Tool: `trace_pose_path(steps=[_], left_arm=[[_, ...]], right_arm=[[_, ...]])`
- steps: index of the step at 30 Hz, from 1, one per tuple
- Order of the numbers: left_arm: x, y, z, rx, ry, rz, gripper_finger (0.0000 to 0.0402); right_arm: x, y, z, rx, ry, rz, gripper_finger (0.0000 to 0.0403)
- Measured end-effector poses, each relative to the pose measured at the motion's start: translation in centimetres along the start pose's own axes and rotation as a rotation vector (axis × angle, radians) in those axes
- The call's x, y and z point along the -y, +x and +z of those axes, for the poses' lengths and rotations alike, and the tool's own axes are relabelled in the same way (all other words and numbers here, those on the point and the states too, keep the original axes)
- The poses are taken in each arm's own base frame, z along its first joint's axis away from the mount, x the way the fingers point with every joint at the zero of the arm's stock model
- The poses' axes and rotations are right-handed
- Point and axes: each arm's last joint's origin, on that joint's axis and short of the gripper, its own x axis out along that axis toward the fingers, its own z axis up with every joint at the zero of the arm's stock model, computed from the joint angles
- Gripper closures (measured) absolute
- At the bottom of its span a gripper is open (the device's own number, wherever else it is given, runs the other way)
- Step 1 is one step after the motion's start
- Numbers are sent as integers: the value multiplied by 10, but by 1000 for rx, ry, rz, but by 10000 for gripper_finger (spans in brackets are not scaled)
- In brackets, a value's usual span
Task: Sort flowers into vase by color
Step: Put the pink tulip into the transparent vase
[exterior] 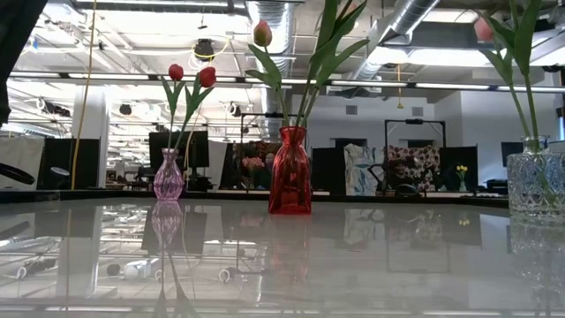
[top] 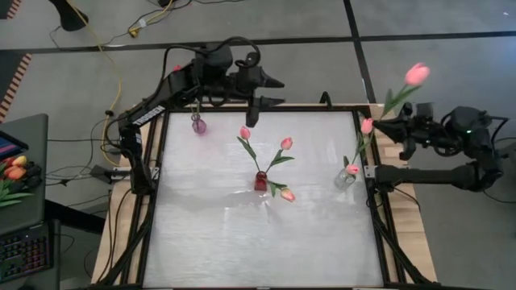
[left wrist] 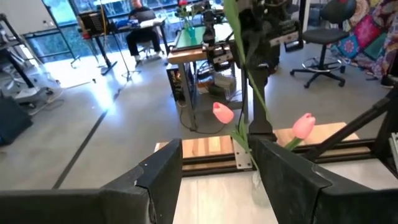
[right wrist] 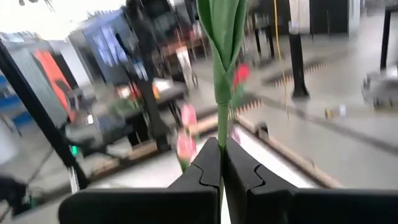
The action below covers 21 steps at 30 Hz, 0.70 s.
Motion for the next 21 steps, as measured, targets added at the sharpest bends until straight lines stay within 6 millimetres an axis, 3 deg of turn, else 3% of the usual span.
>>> trace_pose_path(steps=[3,9,15,21], left_arm=[[0,0,0,-2,0,11,207],[0,-4,0,-17,-11,28,224],[10,-5,1,-55,7,78,281],[10,-23,-1,-70,-5,124,356]], right_arm=[[2,2,-9,-81,8,-20,376],[8,-11,-25,-58,30,18,376],[18,-25,-56,66,51,22,376],[21,-28,-84,57,46,-3,376]])
